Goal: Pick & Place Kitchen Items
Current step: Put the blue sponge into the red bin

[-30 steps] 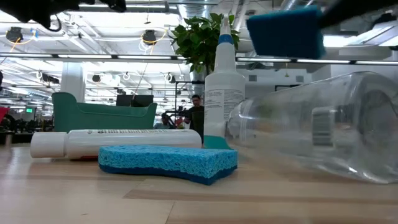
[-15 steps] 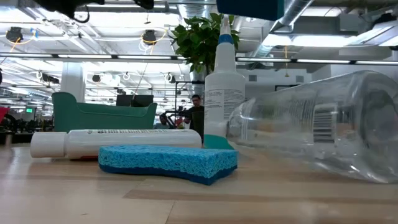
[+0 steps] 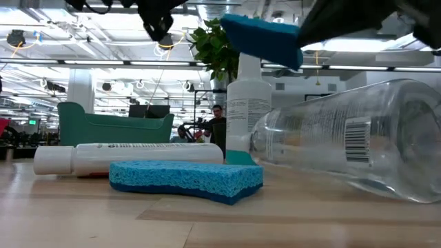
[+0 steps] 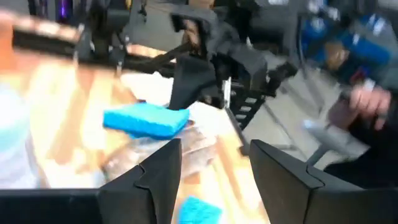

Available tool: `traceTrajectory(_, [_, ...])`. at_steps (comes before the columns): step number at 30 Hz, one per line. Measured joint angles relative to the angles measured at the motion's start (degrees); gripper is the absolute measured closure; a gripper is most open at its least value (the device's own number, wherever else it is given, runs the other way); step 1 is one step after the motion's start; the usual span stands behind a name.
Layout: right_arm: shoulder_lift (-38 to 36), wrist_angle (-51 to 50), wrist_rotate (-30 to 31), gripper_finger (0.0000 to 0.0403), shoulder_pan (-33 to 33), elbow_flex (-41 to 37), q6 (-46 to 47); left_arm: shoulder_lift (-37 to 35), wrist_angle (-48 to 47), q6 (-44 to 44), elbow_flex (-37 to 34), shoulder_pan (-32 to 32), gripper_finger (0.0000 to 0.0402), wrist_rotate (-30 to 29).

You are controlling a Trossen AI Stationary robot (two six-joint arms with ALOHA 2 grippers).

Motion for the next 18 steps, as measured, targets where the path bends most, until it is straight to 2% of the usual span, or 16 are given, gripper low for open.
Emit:
traceTrajectory(4, [5.96, -8.25, 1.71, 0.0403, -0.42, 7.03, -0.89, -0.19, -1.82, -10.29, -0.07, -1.85, 0.0224, -4.93])
traceTrajectory(9, [12.81, -17.07, 2.60, 0.0403, -2.41, 15.90, -1.24, -0.20, -5.44, -17.70, -0.07, -3.10, 0.0242, -11.33])
traceTrajectory(18, [19.35, -20.77, 1.00, 0.0403, -6.24, 27.79, -5.51, -0.06, -10.49, -19.88, -0.09, -4.38, 0.0272, -17.38])
